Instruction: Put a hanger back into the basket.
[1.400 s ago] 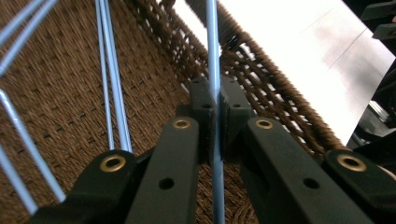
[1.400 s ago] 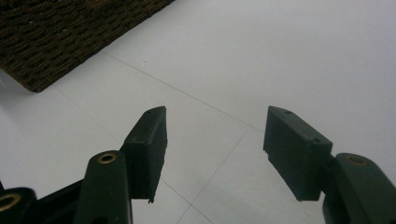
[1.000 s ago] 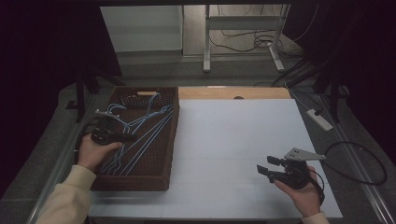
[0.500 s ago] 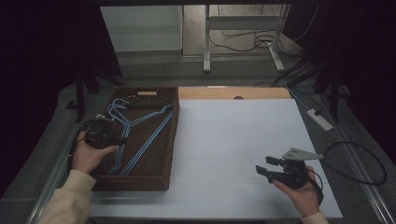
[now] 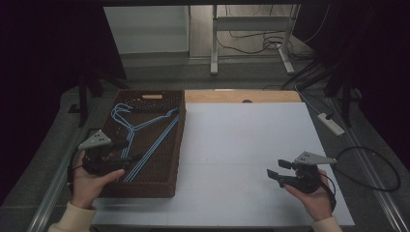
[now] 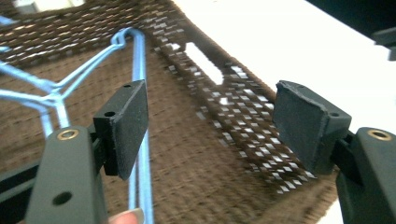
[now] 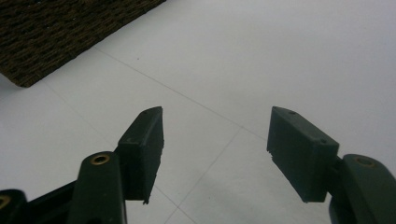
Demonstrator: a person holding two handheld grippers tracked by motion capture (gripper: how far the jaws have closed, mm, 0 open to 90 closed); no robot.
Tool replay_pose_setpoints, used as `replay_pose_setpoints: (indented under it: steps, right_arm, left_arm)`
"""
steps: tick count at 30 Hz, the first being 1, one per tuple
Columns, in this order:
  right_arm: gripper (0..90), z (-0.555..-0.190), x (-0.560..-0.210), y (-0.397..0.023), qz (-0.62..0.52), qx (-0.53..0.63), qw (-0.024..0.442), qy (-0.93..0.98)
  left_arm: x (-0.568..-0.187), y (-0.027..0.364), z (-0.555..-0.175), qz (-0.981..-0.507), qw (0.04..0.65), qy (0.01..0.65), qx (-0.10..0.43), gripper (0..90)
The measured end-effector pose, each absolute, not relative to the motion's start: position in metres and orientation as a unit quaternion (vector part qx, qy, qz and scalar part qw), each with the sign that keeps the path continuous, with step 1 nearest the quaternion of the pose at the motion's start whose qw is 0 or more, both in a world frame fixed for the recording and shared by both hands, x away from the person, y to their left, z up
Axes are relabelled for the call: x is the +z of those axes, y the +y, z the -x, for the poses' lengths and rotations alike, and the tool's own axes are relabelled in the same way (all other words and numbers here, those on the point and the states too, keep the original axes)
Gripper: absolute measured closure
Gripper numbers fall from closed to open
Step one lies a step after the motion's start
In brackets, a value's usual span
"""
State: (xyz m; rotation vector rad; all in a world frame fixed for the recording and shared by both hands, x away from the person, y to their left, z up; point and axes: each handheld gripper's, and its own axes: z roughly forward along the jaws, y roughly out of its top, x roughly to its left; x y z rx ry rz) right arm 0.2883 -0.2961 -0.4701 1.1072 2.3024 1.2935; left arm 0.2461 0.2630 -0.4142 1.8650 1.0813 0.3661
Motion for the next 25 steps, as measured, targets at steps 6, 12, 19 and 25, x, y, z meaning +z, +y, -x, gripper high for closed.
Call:
replay_pose_setpoints:
  steps: [6, 12, 19, 25]
  right_arm:
    - [35.0, -0.291, -0.474, -0.302, -0.392, 0.449, 0.143, 0.790]
    - [34.3, -0.291, -0.475, -0.307, -0.393, 0.453, 0.148, 0.787]
    - [34.1, -0.290, -0.473, -0.311, -0.389, 0.462, 0.152, 0.782]
    - [33.7, -0.291, -0.473, -0.312, -0.387, 0.464, 0.155, 0.782]
  left_arm:
    - [-0.419, 0.243, -0.226, -0.762, 0.479, 0.407, 0.157, 28.5]
    - [-0.430, 0.225, -0.213, -0.774, 0.479, 0.382, 0.162, 28.4]
    - [-0.439, 0.218, -0.212, -0.778, 0.473, 0.380, 0.164, 28.5]
    - [-0.440, 0.218, -0.212, -0.777, 0.473, 0.381, 0.165, 28.5]
